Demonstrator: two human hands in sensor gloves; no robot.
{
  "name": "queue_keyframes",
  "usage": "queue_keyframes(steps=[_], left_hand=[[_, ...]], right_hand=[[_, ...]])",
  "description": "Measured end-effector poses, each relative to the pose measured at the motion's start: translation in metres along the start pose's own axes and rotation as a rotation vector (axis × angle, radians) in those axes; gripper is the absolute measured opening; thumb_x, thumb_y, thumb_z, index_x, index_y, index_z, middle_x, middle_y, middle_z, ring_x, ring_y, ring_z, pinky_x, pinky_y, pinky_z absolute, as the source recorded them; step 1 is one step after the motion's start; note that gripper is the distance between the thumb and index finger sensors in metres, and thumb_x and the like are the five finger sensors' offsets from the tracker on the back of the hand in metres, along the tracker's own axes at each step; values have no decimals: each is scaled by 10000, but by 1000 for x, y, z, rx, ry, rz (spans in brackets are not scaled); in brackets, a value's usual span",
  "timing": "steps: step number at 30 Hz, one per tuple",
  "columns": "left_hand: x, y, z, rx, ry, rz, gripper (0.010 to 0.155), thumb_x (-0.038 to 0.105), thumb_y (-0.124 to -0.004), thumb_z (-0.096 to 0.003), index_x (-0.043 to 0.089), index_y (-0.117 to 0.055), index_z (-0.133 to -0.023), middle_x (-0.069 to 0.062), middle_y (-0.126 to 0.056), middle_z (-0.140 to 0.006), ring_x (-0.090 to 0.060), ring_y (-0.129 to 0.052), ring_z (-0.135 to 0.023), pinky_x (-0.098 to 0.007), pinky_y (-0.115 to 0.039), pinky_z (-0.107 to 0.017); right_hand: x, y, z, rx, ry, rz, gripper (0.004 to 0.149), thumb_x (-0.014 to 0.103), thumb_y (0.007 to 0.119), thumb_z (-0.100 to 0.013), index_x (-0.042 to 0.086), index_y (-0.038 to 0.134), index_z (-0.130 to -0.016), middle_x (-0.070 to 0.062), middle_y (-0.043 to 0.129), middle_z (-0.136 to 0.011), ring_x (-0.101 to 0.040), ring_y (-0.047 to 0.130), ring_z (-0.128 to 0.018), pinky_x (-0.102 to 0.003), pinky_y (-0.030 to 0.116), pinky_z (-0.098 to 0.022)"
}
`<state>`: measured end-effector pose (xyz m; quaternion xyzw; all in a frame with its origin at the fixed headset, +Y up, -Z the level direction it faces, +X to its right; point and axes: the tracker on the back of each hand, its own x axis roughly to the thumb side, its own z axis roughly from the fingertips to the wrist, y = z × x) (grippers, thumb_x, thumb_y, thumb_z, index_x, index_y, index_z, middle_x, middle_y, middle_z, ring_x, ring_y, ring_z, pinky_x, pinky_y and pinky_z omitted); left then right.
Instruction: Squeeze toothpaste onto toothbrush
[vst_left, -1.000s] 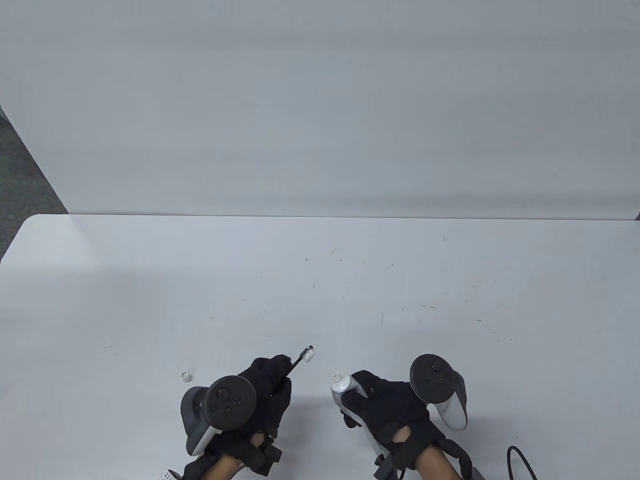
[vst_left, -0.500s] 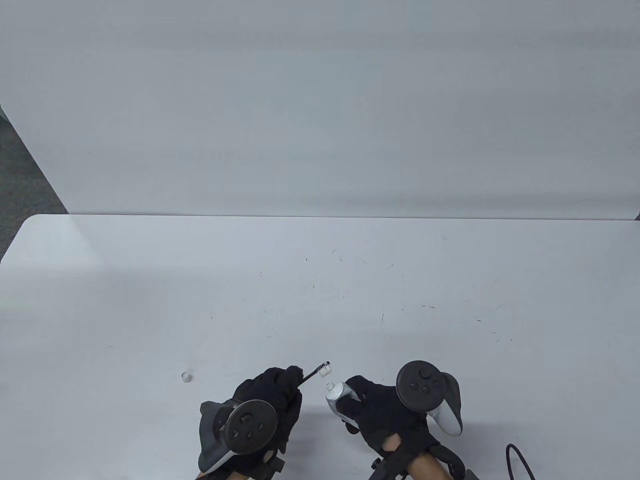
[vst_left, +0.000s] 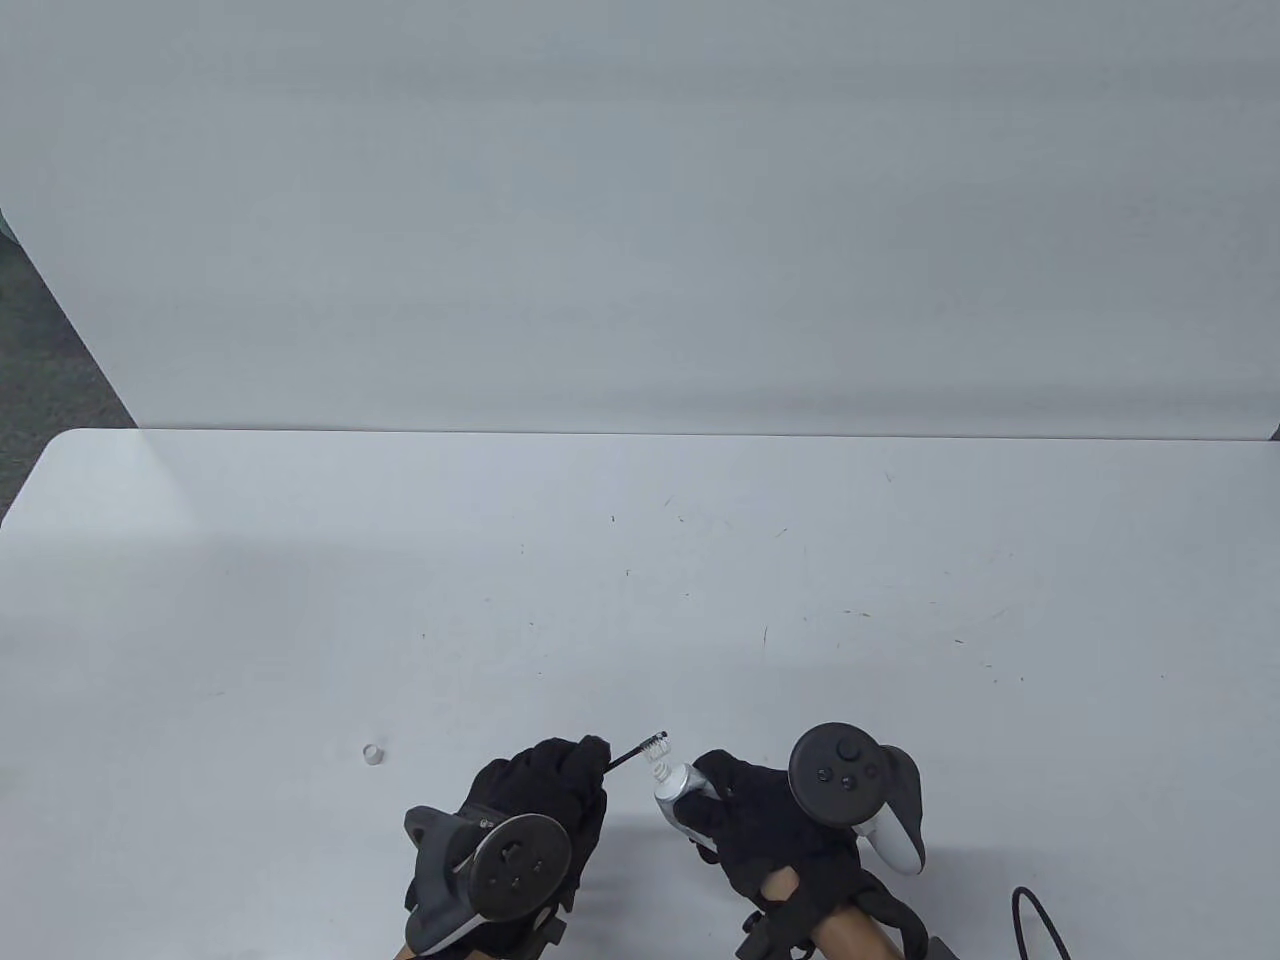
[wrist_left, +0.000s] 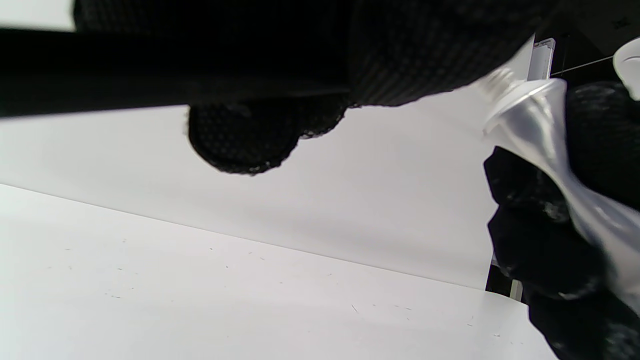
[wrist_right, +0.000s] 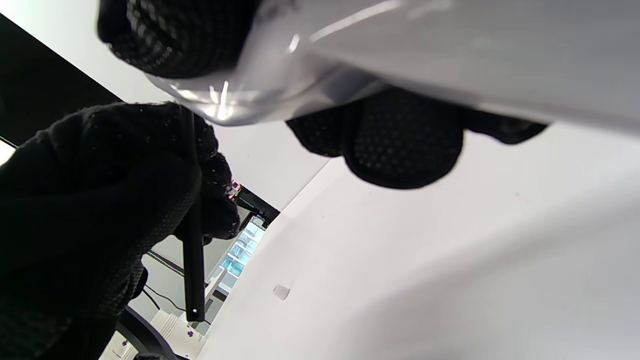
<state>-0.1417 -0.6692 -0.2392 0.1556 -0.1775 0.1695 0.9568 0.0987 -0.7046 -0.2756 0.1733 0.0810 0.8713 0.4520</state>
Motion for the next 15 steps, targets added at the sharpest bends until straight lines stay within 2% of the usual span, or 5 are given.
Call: queue_keyframes(steps=[13, 15], left_hand=[[2, -1, 1, -4, -4, -7, 450, 312, -877, -431, 218, -820, -867, -120, -930, -781, -329, -1051, -539, -577, -841, -445], [2, -1, 1, -5, -4, -6, 450, 312, -877, -431, 218, -820, -868, -120, -930, -781, -331, -1050, -539, -576, -841, -446]], right_hand=[[0, -2, 1, -42, 7, 34, 489, 372, 718, -384, 93, 759, -783, -123, 874, -762, -373, 979, -617, -584, 836, -447], [0, -3, 1, -49, 8, 43, 527, 390, 728, -343, 99, 762, -781, -120, 876, -762, -371, 983, -617, -584, 838, -447]])
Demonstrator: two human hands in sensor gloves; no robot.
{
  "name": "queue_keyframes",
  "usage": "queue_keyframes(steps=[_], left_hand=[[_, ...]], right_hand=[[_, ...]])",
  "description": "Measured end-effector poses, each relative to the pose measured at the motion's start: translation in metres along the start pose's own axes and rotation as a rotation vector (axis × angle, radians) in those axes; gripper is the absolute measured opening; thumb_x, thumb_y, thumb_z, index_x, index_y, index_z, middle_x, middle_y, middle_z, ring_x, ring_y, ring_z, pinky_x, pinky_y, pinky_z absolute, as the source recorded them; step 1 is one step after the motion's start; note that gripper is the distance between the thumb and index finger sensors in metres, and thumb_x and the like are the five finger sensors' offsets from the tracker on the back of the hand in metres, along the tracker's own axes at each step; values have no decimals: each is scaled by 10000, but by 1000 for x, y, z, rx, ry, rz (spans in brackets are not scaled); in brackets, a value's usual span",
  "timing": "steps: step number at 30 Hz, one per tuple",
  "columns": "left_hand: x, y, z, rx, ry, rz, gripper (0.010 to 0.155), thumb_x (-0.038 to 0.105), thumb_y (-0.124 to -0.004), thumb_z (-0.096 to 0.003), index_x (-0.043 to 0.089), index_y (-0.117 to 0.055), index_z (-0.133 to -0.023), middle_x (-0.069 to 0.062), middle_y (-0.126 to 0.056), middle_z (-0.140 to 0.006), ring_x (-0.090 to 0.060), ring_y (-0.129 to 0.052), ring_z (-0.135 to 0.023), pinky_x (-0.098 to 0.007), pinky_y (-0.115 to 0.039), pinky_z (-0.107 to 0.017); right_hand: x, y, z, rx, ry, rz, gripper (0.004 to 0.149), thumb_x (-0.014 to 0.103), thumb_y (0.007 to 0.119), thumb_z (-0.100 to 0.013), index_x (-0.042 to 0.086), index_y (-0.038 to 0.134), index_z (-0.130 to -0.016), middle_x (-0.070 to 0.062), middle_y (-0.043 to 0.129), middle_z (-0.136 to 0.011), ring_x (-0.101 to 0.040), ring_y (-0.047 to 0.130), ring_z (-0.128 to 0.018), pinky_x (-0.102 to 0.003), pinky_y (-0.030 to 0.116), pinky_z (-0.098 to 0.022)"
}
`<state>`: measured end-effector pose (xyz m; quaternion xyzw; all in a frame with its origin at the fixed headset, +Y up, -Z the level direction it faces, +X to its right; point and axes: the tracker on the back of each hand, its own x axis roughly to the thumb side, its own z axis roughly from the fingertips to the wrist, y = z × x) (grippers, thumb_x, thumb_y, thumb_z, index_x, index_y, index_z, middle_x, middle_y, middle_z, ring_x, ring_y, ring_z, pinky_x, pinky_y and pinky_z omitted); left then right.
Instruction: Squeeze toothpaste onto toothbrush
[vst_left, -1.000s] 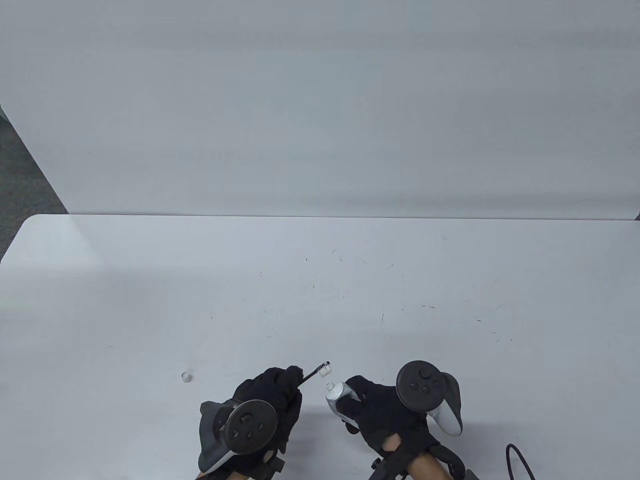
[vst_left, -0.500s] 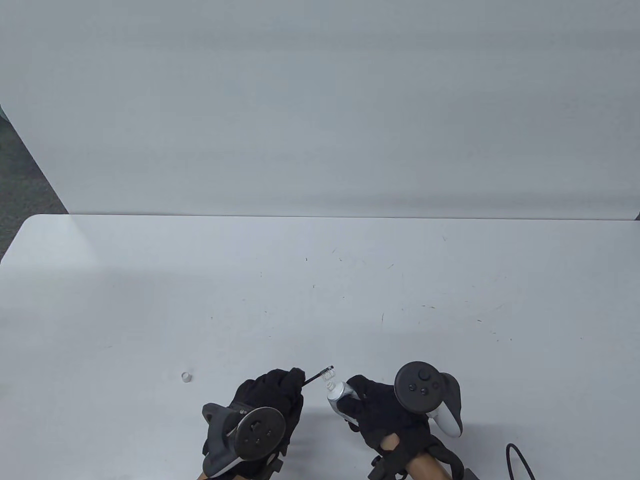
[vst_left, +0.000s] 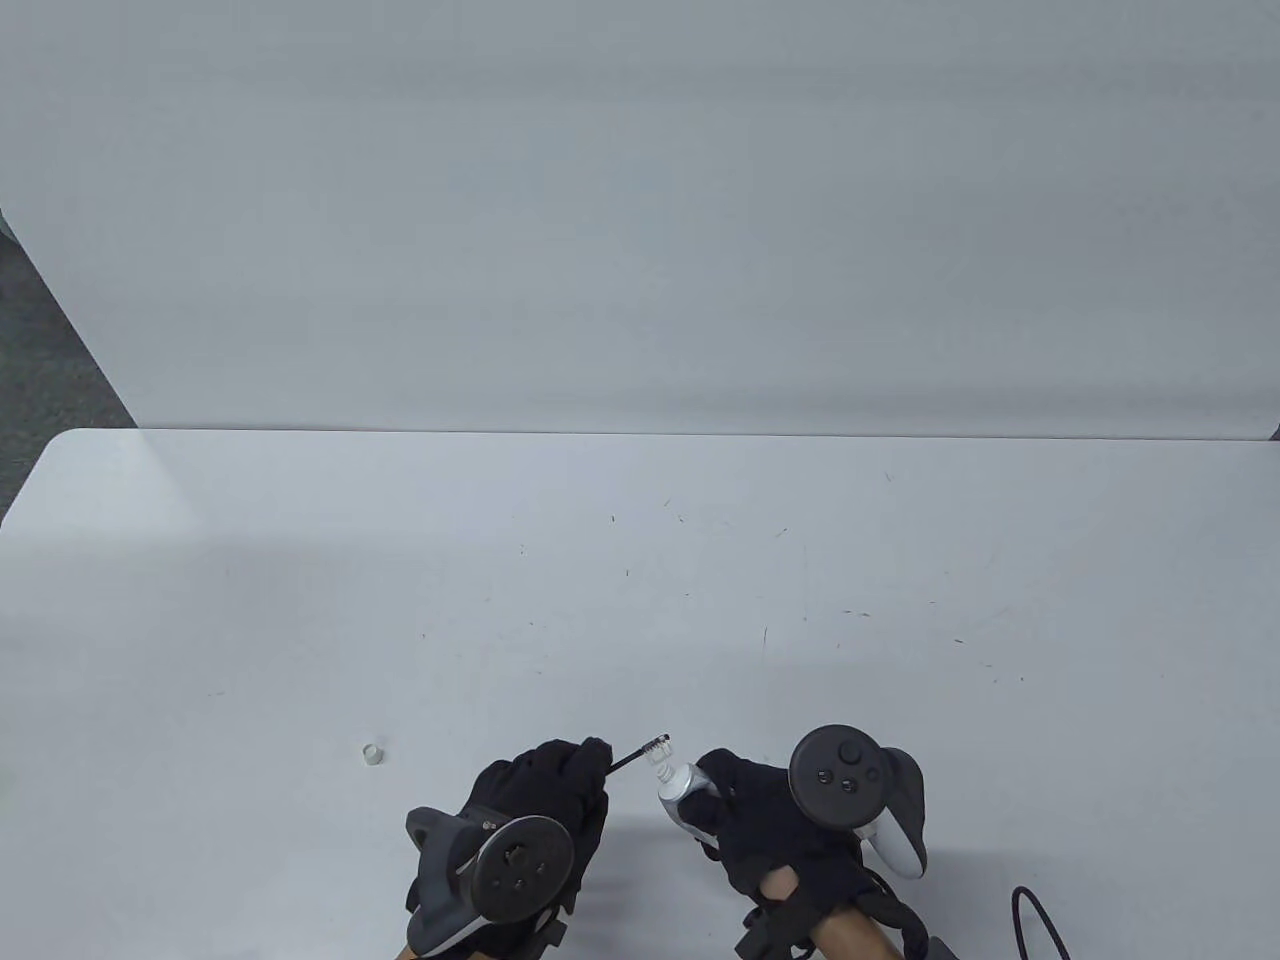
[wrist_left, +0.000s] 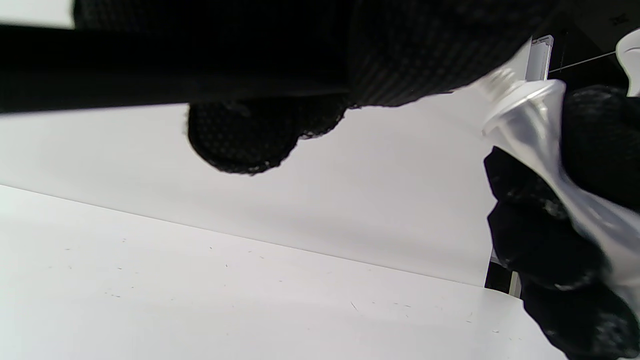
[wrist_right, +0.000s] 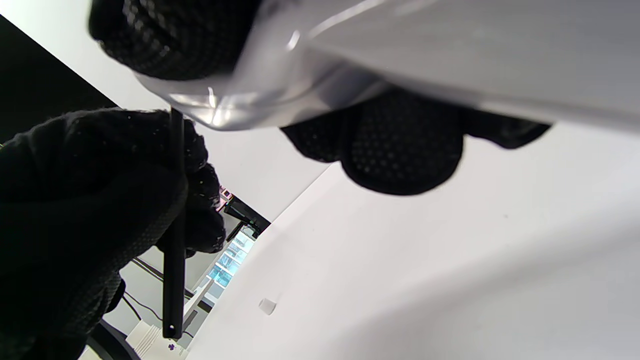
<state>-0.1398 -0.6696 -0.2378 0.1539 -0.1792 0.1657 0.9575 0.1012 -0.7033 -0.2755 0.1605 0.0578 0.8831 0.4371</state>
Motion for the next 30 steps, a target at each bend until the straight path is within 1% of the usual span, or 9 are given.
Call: queue_keyframes(steps=[12, 29, 30], left_hand=[[1, 0, 0, -4, 0, -3, 450, 313, -876, -430, 220, -821, -867, -118, -930, -782, -328, -1051, -539, -576, -841, -446], [1, 0, 0, -17, 4, -5, 449, 314, -876, -431, 221, -821, -867, -117, -930, -782, -329, -1051, -540, -576, -841, -446], [1, 0, 0, -16, 4, -4, 449, 313, -876, -431, 220, -821, -867, -117, -930, -783, -330, -1050, -539, -576, -841, -447]], right_hand=[[1, 0, 1, -18, 25, 29, 517, 380, 719, -338, 112, 763, -778, -111, 883, -755, -351, 996, -600, -576, 847, -446], [2, 0, 2, -23, 105, 59, 518, 379, 710, -329, 121, 772, -774, -108, 899, -743, -342, 1005, -576, -556, 862, -441], [3, 0, 2, -27, 116, 65, 535, 379, 708, -328, 94, 775, -776, -106, 900, -742, -341, 1006, -573, -554, 863, -441]])
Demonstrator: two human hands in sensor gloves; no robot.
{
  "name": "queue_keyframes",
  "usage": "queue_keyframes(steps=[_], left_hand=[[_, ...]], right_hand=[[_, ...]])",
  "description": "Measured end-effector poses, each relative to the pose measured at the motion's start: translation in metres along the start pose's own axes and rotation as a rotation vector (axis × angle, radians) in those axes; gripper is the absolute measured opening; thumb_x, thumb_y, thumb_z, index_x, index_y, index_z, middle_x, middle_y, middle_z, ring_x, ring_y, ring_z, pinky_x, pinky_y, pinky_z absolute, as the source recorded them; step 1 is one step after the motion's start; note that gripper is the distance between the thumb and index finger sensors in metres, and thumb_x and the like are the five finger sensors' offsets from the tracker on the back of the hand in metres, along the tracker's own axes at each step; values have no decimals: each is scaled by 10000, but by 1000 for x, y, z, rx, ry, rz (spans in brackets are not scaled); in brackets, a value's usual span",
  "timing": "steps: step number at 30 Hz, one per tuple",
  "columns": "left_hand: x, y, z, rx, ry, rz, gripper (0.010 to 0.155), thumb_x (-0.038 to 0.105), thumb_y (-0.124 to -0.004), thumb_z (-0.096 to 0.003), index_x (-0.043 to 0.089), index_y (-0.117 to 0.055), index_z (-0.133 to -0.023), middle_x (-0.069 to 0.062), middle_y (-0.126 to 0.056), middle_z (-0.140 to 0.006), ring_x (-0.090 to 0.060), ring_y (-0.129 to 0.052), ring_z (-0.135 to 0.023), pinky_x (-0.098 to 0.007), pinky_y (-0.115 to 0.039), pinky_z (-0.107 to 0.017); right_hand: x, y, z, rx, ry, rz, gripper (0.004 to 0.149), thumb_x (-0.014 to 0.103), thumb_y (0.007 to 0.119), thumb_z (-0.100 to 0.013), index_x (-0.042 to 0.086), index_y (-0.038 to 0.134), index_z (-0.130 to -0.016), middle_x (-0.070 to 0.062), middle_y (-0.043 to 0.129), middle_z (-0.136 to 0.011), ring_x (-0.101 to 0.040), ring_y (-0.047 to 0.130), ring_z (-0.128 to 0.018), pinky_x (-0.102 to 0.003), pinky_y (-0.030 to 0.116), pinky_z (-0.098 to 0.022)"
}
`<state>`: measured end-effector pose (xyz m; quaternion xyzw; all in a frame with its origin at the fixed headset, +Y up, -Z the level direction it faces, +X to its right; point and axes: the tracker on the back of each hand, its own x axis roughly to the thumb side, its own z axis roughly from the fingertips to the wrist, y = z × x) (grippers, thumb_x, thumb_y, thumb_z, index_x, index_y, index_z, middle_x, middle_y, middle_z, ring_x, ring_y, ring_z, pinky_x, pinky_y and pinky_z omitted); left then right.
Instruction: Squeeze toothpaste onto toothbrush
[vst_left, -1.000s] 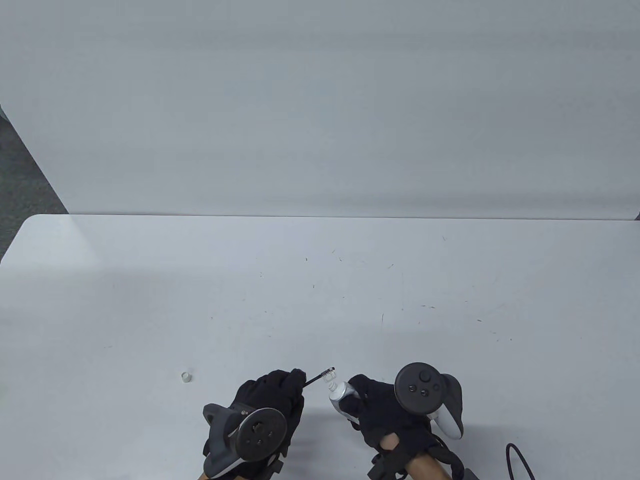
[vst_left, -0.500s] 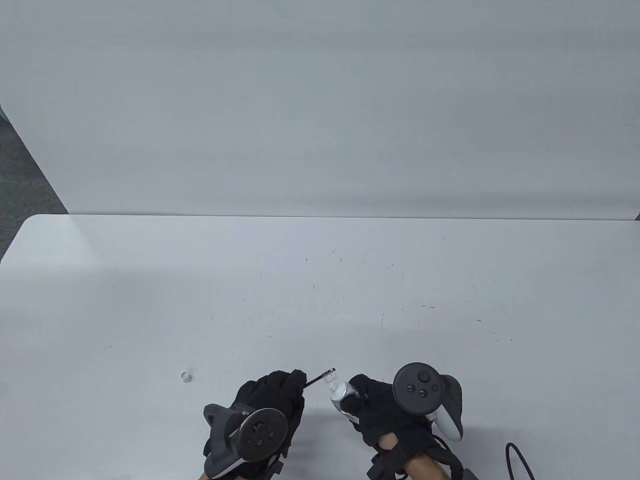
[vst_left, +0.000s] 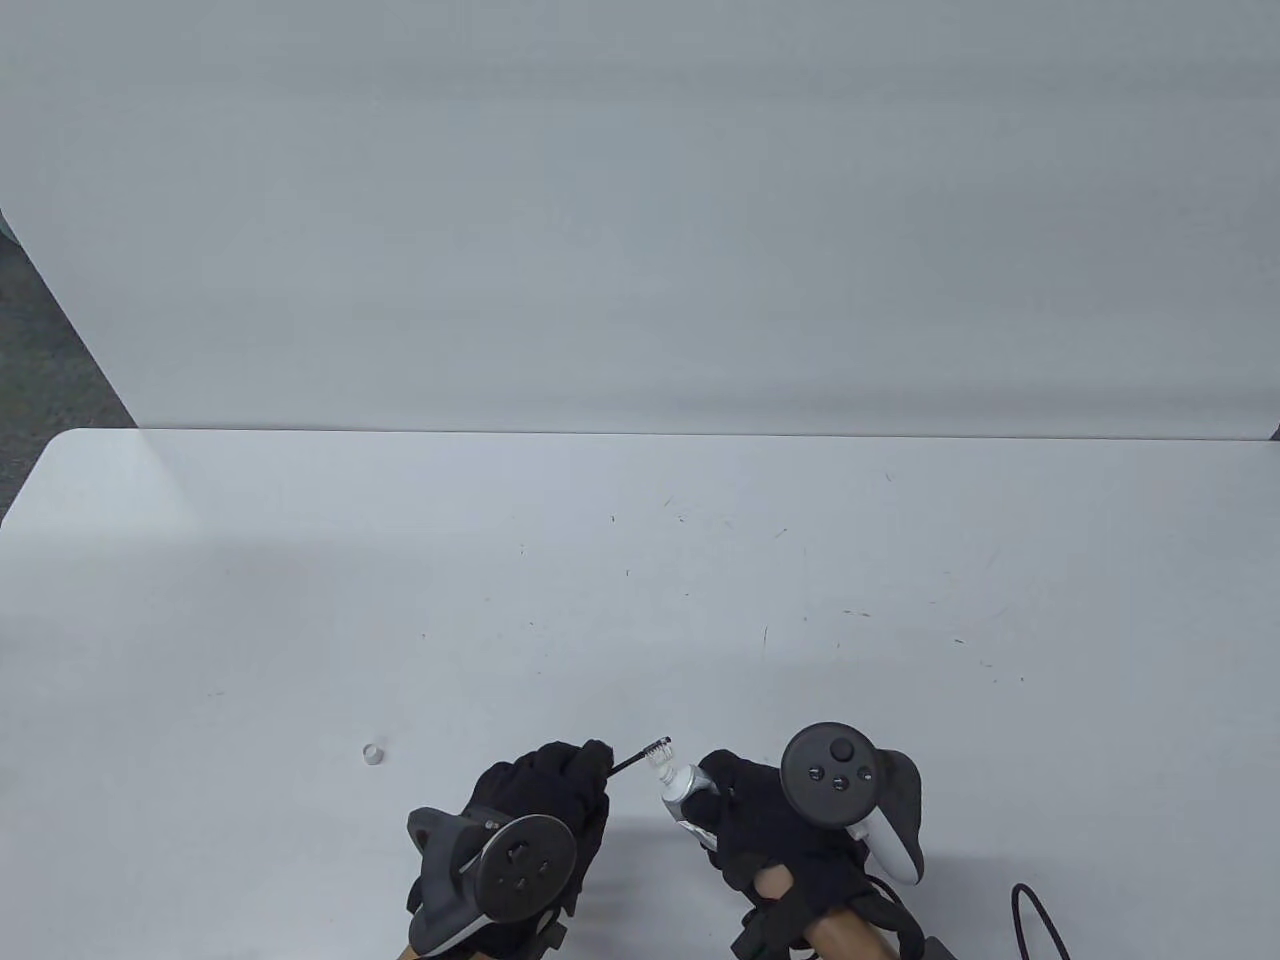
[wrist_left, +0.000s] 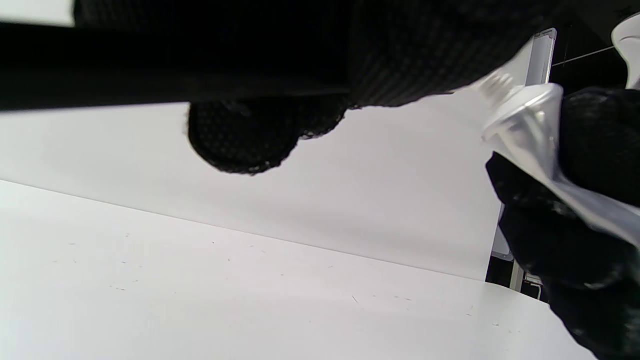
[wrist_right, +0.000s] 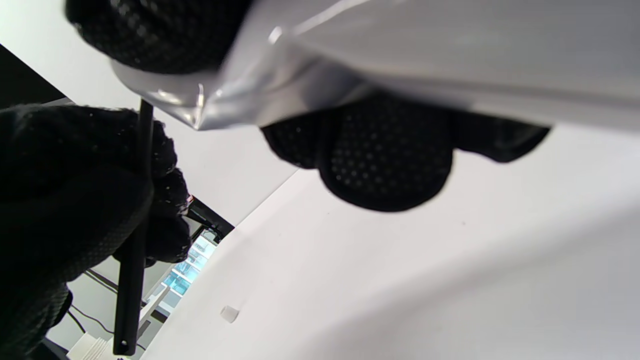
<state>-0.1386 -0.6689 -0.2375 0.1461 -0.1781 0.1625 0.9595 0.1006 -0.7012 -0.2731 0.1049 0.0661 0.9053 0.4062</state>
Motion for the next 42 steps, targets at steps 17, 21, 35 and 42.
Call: queue_keyframes(steps=[17, 21, 35, 42], left_hand=[[1, -1, 0, -11, -2, -9, 449, 312, -877, -431, 219, -822, -867, -119, -930, -782, -330, -1050, -540, -577, -840, -446], [2, -1, 0, -17, -2, -11, 450, 312, -877, -431, 220, -822, -867, -118, -930, -783, -330, -1050, -541, -576, -840, -447], [3, -1, 0, -23, -7, -15, 448, 310, -876, -431, 219, -823, -867, -115, -930, -782, -329, -1048, -539, -575, -839, -448], [3, -1, 0, -28, -6, -17, 449, 310, -876, -430, 217, -825, -866, -116, -931, -781, -328, -1048, -537, -575, -838, -448]], right_hand=[[0, 1, 0, 12, 28, 14, 533, 380, 705, -323, 106, 786, -773, -103, 914, -734, -331, 1017, -563, -542, 875, -440], [1, 1, 0, 13, 31, 20, 533, 380, 705, -322, 107, 788, -772, -102, 917, -732, -329, 1018, -563, -540, 876, -440], [0, -3, 0, 1, 59, -2, 521, 385, 704, -323, 127, 787, -768, -104, 917, -729, -325, 1021, -559, -539, 877, -438], [-1, -5, 1, -11, 79, -14, 523, 387, 704, -323, 124, 788, -766, -102, 918, -726, -325, 1021, -559, -539, 877, -437]])
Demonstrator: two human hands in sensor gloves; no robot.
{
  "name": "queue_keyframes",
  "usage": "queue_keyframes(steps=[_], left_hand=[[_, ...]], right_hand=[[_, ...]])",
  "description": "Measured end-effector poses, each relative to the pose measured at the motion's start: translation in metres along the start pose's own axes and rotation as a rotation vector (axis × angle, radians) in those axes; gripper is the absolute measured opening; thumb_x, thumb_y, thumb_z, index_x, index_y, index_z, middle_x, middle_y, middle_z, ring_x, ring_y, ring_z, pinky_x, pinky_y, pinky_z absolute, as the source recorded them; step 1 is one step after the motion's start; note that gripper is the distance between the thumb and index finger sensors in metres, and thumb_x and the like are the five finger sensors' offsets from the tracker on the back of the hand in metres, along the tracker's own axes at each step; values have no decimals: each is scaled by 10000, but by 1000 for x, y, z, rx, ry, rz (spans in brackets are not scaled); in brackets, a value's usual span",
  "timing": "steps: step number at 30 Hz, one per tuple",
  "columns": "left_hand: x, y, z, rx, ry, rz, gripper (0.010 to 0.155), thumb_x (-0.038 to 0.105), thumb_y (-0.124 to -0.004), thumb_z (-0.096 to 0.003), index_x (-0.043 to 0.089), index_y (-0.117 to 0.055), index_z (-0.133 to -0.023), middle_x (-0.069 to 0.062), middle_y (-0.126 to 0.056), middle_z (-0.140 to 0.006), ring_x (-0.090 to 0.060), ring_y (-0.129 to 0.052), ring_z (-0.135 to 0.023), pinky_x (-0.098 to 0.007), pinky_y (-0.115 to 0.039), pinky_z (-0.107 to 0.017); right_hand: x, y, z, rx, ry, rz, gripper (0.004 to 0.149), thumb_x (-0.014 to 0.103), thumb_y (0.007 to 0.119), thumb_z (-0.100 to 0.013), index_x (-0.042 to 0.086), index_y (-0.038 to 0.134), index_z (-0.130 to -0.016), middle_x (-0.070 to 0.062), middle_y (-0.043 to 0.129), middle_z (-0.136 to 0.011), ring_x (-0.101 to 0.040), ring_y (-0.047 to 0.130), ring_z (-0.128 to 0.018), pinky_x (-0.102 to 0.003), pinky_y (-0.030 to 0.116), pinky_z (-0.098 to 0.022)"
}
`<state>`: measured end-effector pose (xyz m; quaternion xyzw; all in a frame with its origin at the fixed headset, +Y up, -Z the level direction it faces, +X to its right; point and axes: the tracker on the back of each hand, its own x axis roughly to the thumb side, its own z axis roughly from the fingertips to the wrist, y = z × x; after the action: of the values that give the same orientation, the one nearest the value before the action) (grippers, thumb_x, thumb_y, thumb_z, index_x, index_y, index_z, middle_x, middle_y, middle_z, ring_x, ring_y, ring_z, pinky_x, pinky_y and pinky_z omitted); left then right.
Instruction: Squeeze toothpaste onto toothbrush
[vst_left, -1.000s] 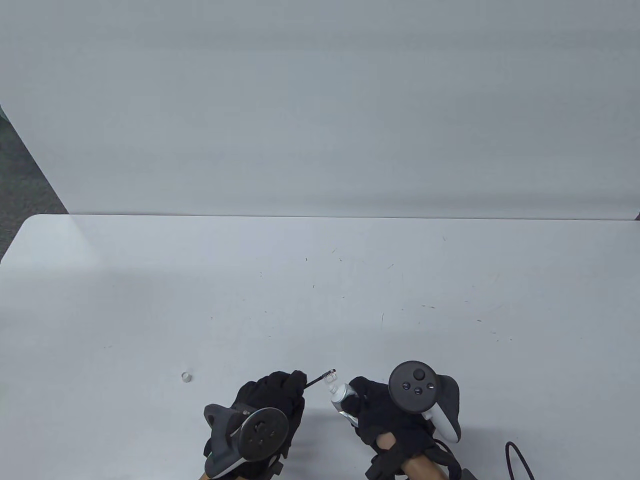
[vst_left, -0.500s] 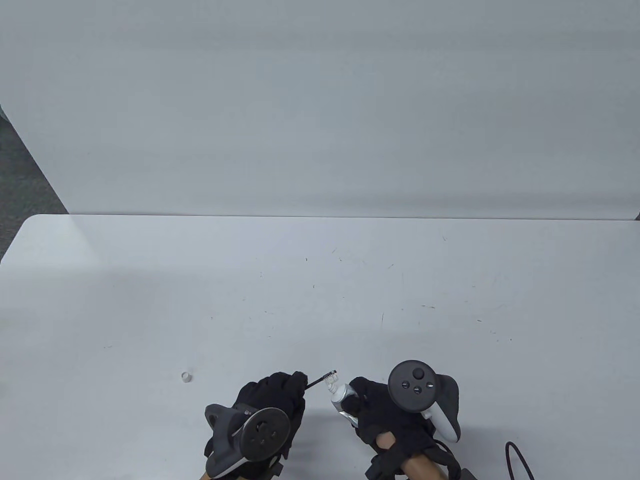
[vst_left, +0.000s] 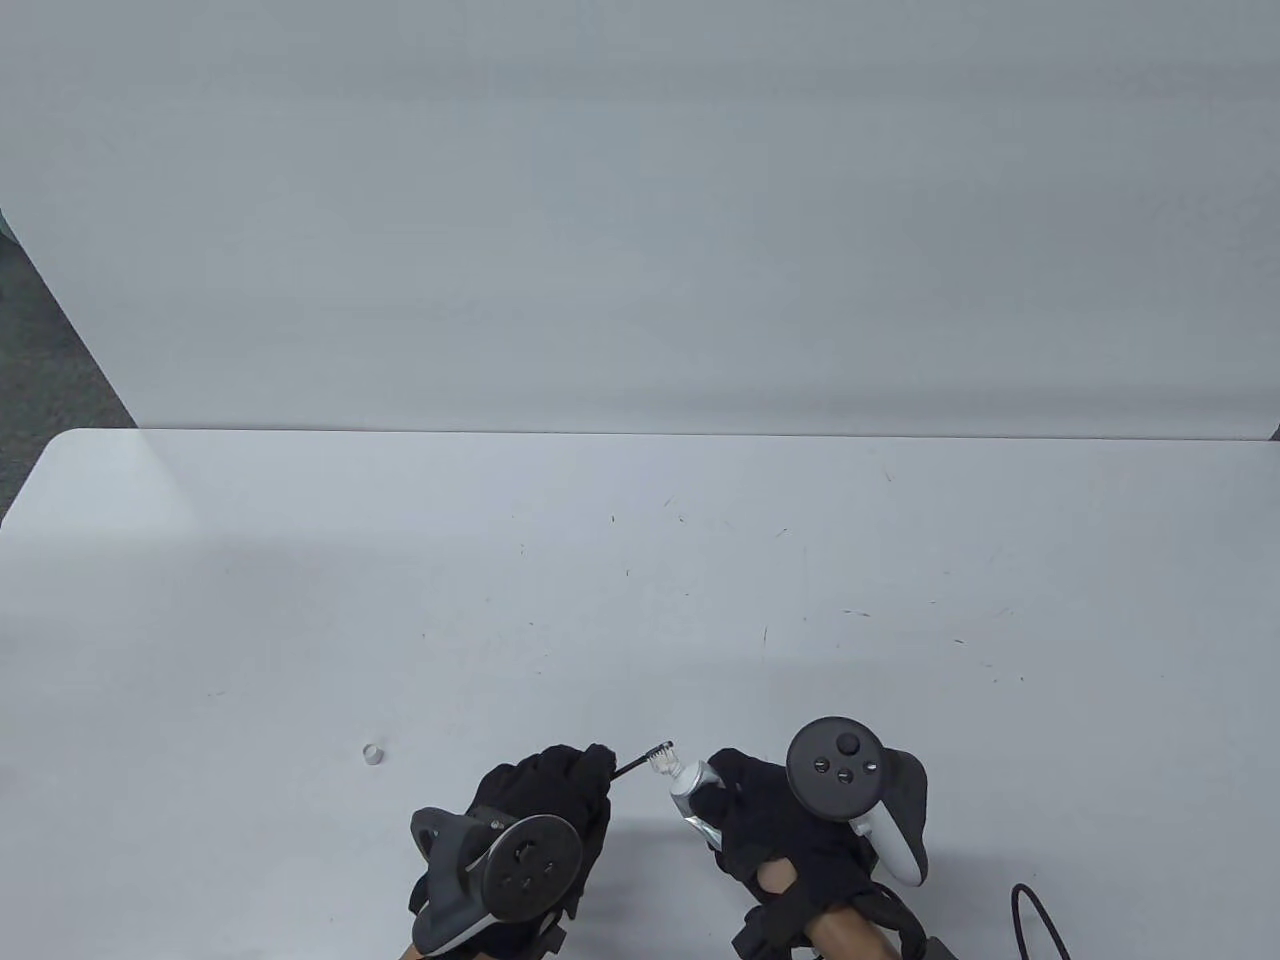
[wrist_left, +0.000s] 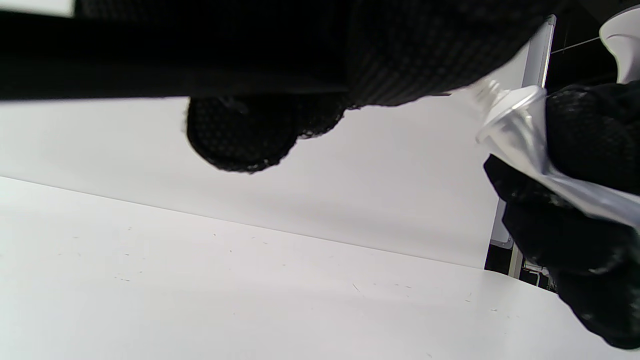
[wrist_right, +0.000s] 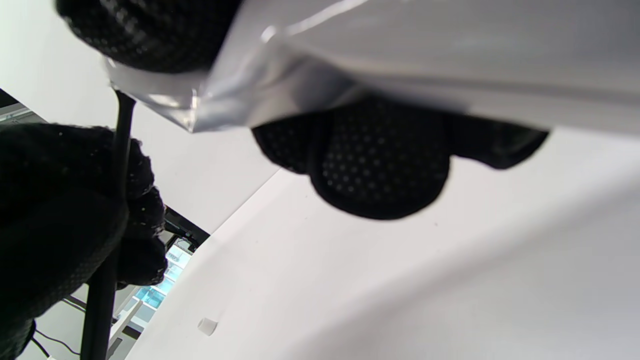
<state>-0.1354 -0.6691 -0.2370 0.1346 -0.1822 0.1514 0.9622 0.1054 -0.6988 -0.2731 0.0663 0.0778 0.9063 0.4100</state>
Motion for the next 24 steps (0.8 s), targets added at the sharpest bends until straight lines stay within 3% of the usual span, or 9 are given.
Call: queue_keyframes(steps=[9, 12, 16, 18, 24], left_hand=[[-2, -1, -1, -25, 5, 47, 446, 310, -875, -429, 217, -827, -863, -133, -932, -777, -326, -1048, -537, -574, -838, -451], [-11, -2, -5, -87, 37, 191, 445, 316, -875, -429, 221, -829, -862, -109, -938, -779, -322, -1051, -540, -572, -842, -456], [-36, -12, -11, -252, 176, 606, 440, 314, -878, -431, 215, -834, -857, -126, -941, -781, -329, -1053, -559, -585, -836, -476], [-49, -17, -12, -281, 256, 741, 439, 311, -880, -432, 207, -835, -856, -134, -939, -780, -334, -1051, -559, -591, -833, -475], [-84, -31, -13, -361, 446, 921, 421, 311, -882, -444, 213, -851, -852, -148, -868, -856, -367, -989, -673, -611, -790, -532]], right_hand=[[-7, -7, 0, -31, 36, -41, 529, 391, 705, -324, 115, 788, -768, -107, 915, -729, -329, 1018, -563, -542, 874, -437], [-11, -9, -1, -29, 25, -99, 537, 396, 710, -324, 109, 785, -772, -112, 911, -734, -341, 1010, -570, -546, 869, -438], [-19, -11, -2, -4, -5, -228, 517, 375, 710, -366, 73, 782, -780, -124, 903, -743, -358, 1000, -582, -558, 860, -440], [-19, -11, -2, 2, -17, -232, 518, 375, 711, -367, 71, 781, -780, -125, 902, -743, -360, 999, -583, -559, 859, -442], [-18, -9, -3, 28, -40, -243, 520, 376, 713, -368, 69, 782, -781, -127, 902, -744, -364, 997, -585, -559, 859, -442]])
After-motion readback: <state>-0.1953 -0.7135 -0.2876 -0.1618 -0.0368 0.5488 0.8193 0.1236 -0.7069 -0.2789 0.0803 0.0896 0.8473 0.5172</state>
